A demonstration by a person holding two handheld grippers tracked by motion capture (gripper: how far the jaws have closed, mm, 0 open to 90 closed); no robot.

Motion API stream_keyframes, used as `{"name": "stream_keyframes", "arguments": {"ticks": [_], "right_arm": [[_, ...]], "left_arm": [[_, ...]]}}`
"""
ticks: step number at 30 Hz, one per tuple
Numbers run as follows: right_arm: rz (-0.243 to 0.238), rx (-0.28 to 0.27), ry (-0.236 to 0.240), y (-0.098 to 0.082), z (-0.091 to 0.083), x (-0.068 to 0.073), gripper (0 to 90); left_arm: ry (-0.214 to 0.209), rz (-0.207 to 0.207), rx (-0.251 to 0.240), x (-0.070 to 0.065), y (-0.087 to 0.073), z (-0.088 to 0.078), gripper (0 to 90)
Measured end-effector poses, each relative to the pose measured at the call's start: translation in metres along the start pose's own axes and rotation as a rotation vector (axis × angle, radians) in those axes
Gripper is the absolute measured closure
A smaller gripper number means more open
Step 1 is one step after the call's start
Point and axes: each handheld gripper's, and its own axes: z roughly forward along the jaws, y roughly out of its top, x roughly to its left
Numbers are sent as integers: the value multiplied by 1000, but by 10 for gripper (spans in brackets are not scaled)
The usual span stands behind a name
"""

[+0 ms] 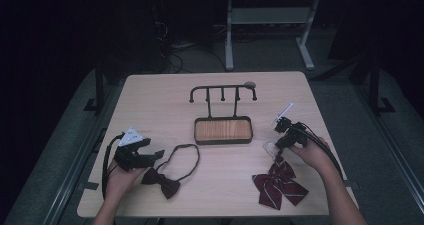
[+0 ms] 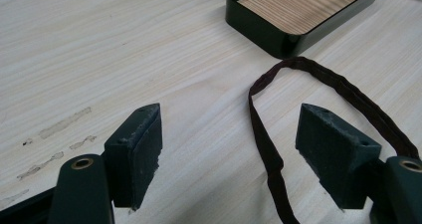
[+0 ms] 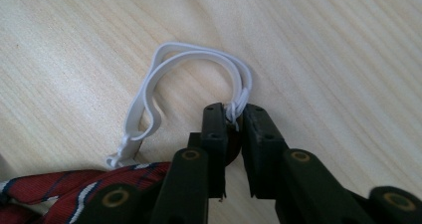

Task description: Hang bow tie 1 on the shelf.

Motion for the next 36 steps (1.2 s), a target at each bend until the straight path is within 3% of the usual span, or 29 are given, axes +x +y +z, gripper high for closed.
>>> {"name": "stream_keyframes", "arguments": {"ticks": [9, 17, 26, 36], "right_arm": [[-10, -13, 5, -1, -5, 2, 831], [-49, -52, 7, 1, -26, 13, 834], [-102, -92, 39, 4, -50, 21, 836], [-122, -119, 95, 4, -67, 22, 838]], "left_arm": [[-1, -1, -3, 0, 0, 0, 268], [-1, 7, 3, 0, 0, -1, 268], [-1, 10, 4, 0, 0, 0, 268], [0, 12, 8, -1, 0, 0, 268]]}}
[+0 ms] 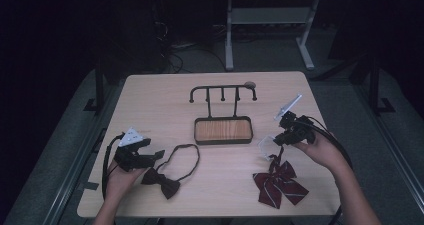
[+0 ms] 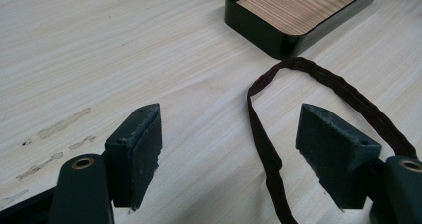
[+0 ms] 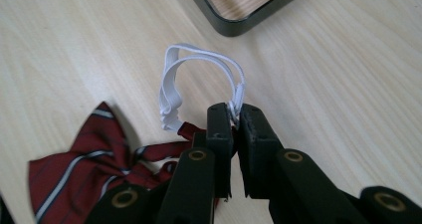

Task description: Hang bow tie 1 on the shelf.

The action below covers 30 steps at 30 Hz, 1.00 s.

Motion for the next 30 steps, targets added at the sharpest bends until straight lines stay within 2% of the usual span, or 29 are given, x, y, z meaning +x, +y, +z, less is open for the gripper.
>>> {"name": "stream_keyframes", "arguments": {"ticks": [6, 11, 22, 30], "right_arm": [[-25, -6, 49, 2, -10, 4, 839], [-55, 0, 67, 6, -16, 7, 839], [-97, -25, 88, 13, -30, 13, 839], [-126, -35, 66, 22, -45, 16, 839]], "left_arm": [[-1, -1, 0, -1, 0, 1, 268], [0, 2, -1, -1, 0, 0, 268], [0, 8, 1, -1, 0, 1, 268], [-1, 6, -1, -1, 0, 1, 268]]}}
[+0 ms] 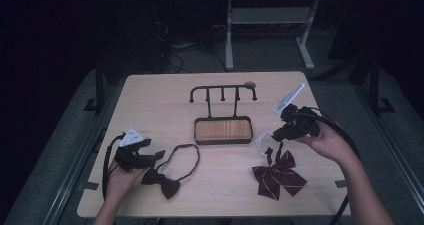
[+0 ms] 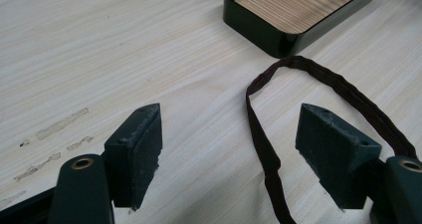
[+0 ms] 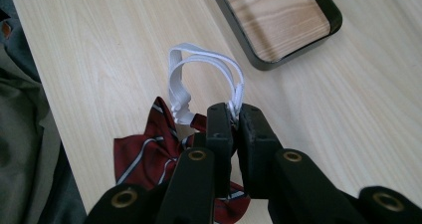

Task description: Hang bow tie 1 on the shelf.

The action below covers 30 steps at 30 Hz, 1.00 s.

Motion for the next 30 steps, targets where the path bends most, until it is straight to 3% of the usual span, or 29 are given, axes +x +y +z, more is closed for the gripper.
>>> {"name": "stream_keyframes", "arguments": {"ticks": [30], "right_arm": [[-19, -2, -29, 31, -29, -6, 838]], "left_arm": [[-1, -2, -1, 0, 0, 0, 268]]}}
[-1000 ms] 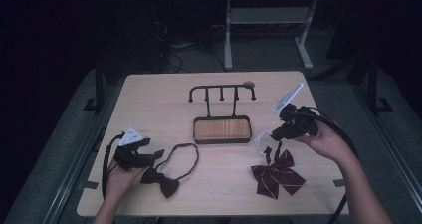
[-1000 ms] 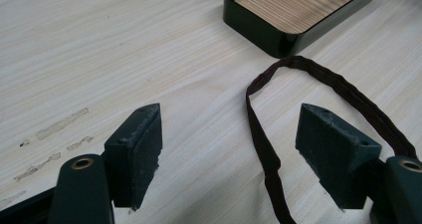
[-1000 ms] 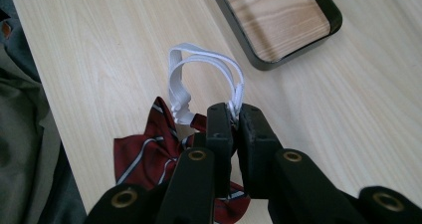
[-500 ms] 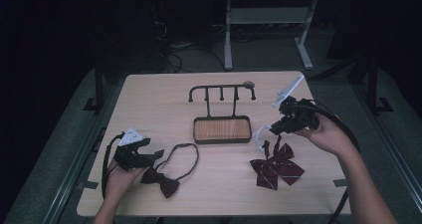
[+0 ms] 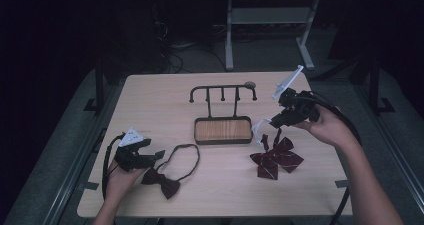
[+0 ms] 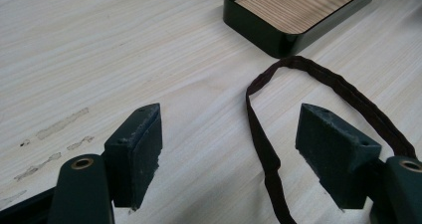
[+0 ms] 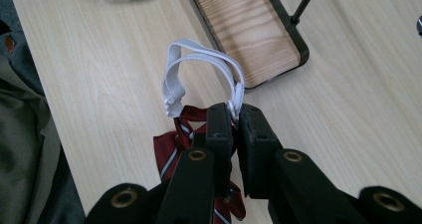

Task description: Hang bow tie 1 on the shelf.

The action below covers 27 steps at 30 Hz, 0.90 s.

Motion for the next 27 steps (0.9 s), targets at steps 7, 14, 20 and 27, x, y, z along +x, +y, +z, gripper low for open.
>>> {"name": "stream_keyframes", "arguments": {"ticks": [7, 14, 20, 27], "right_arm": [[2, -4, -10, 8, -7, -3, 836], [0, -5, -15, 16, -11, -7, 837], [0, -6, -23, 22, -12, -9, 837], [7, -5, -30, 31, -14, -14, 837]], "left_arm": [[0, 1, 1, 0, 0, 0, 268], [-1, 0, -1, 0, 0, 0, 268], [0, 0, 0, 0, 0, 0, 268], [1, 0, 1, -1, 0, 0, 268]]}}
